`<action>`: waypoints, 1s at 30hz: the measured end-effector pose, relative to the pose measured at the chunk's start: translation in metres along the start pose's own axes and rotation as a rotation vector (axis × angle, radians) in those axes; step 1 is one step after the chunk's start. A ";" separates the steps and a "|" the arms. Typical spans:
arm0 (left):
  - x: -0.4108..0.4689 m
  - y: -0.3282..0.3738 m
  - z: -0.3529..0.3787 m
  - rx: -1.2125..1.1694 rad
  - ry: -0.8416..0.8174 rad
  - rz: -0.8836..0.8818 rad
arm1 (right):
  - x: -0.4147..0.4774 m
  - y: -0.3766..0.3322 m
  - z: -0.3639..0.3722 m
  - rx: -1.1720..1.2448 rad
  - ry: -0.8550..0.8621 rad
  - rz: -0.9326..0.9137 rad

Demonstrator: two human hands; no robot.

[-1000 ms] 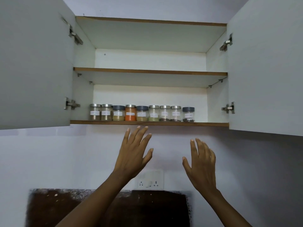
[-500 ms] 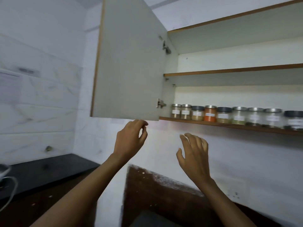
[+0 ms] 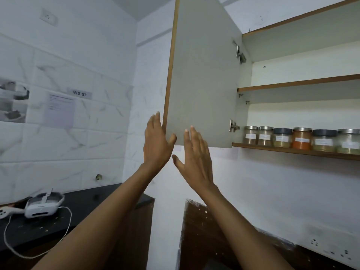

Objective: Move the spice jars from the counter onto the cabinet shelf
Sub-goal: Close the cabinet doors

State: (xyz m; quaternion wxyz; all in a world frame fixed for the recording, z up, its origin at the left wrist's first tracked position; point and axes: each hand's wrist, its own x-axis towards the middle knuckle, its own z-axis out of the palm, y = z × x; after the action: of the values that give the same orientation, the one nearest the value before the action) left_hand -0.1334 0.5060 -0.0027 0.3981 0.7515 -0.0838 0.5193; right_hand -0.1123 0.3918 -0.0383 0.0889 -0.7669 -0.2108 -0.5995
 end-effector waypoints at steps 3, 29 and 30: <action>0.011 -0.012 0.007 -0.157 -0.065 -0.045 | 0.016 -0.018 0.019 0.049 -0.020 0.017; -0.053 0.119 0.083 -0.721 -0.119 0.083 | -0.030 0.064 -0.078 0.126 0.436 0.372; -0.057 0.125 0.088 -0.732 -0.135 0.096 | -0.031 0.070 -0.084 0.136 0.447 0.397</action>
State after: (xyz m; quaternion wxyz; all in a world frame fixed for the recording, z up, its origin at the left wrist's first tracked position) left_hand -0.1630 0.3460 0.0004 0.6090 0.5872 -0.3252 0.4225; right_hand -0.1625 0.2895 -0.0378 0.2999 -0.6346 -0.0717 -0.7087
